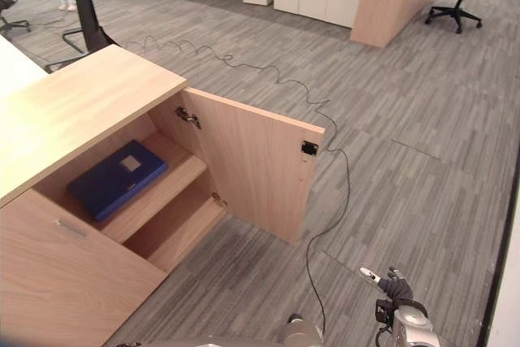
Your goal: Put the empty folder in the office cabinet
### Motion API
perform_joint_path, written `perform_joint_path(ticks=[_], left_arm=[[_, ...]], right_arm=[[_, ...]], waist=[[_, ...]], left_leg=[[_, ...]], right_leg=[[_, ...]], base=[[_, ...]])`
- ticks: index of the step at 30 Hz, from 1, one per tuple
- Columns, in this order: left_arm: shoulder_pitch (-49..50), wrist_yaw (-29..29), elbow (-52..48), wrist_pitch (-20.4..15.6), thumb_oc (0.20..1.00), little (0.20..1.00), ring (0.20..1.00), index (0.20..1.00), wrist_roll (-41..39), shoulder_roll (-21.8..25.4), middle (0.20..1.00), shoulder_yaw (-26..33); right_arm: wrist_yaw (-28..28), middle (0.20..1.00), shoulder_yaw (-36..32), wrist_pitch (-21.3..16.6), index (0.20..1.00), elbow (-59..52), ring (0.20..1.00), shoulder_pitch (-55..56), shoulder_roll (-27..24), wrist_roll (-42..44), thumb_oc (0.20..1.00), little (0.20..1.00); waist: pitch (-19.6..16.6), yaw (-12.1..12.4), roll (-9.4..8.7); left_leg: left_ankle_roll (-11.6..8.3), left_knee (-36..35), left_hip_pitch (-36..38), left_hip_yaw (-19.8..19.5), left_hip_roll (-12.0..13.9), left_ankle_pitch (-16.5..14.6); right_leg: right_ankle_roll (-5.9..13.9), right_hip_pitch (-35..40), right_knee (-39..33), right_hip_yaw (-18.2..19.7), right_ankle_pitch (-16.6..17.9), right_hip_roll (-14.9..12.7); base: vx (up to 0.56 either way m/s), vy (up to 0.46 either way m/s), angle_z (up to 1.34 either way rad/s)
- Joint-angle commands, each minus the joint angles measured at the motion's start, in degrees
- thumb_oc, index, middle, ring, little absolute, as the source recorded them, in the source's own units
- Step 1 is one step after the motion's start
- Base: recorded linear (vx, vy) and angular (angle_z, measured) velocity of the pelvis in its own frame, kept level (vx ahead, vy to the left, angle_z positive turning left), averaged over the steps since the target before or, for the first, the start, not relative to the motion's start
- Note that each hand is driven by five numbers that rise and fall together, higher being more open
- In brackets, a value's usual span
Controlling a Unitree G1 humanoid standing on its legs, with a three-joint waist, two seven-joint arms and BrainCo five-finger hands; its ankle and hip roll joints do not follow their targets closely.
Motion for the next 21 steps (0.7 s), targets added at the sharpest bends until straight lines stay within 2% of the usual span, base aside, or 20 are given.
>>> perform_joint_path(ticks=[1, 2, 4, 8, 14, 21], left_arm=[[0.1, -0.6, 1.2, -1.6, 1.0, 1.0, 1.0, 1.0, 2.2, 4.1, 1.0, 2.2], [0.2, -1.7, 1.2, -1.5, 1.0, 1.0, 1.0, 1.0, 2.6, 4.2, 1.0, 1.6], [-0.3, -2.1, 1.6, -1.5, 1.0, 1.0, 1.0, 1.0, 3.4, 3.0, 1.0, 0.4], [0.1, -2.1, 1.6, -1.5, 1.0, 1.0, 1.0, 1.0, 4.2, 2.8, 1.0, 0.1], [0.6, -2.4, 1.9, -1.6, 1.0, 1.0, 1.0, 1.0, 3.2, 4.6, 1.0, 0.3], [1.3, -2.4, 2.3, -1.8, 1.0, 1.0, 1.0, 1.0, 3.3, 5.0, 1.0, 0.3]], right_arm=[[4.8, 1.0, -7.6, -1.3, 1.0, 1.8, 1.0, -0.9, -17.3, 0.5, 1.0, 1.0], [4.7, 1.0, -7.1, -1.7, 1.0, -1.4, 1.0, -1.7, -18.4, -0.4, 1.0, 1.0], [5.4, 1.0, -4.8, -3.0, 1.0, -0.3, 1.0, -4.2, -19.1, -2.0, 1.0, 1.0], [5.9, 1.0, -1.0, -3.3, 1.0, -5.2, 1.0, -8.0, -20.8, -3.9, 1.0, 1.0], [7.9, 1.0, 7.0, -3.3, 1.0, -2.1, 1.0, -18.1, -23.7, -3.4, 1.0, 1.0], [9.3, 1.0, 13.3, -4.3, 1.0, -3.1, 1.0, -23.8, -22.7, -3.7, 1.0, 1.0]], waist=[[-3.3, -0.2, -4.9], [-3.4, -0.2, -5.22], [-3.5, 0.2, -5.55], [-3.6, 0.7, -5.79], [-3.9, 2.9, -6.43], [-4.1, 4.1, -6.79]], left_leg=[[-1.14, 0.2, 0.6, -1.8, -1.0, 0.2], [-1.33, 0.2, 0.6, -1.6, -0.8, 0.3], [-1.42, 0.2, 0.7, -1.7, -0.4, 0.3], [-1.63, 0.3, 0.5, -1.8, 0.0, 0.5], [-2.61, 0.5, 0.2, -1.9, 1.1, 1.3], [-3.01, 0.7, 0.3, -2.0, 1.7, 1.6]], right_leg=[[5.71, 3.1, -7.6, 4.7, 3.5, -1.9], [5.8, 3.2, -7.7, 4.6, 3.5, -1.7], [5.85, 4.0, -8.6, 4.0, 3.5, -1.4], [5.83, 4.4, -9.7, 4.0, 3.7, -0.9], [5.43, 5.4, -11.0, 3.7, 3.6, 0.3], [5.09, 6.3, -12.0, 3.5, 3.6, 1.1]], base=[[0.02, -0.109, 0.12], [0.02, -0.092, 0.25], [0.04, -0.105, 0.19], [0.03, -0.075, -0.04], [0.03, -0.085, 0.05], [0.01, -0.042, 0.05]])
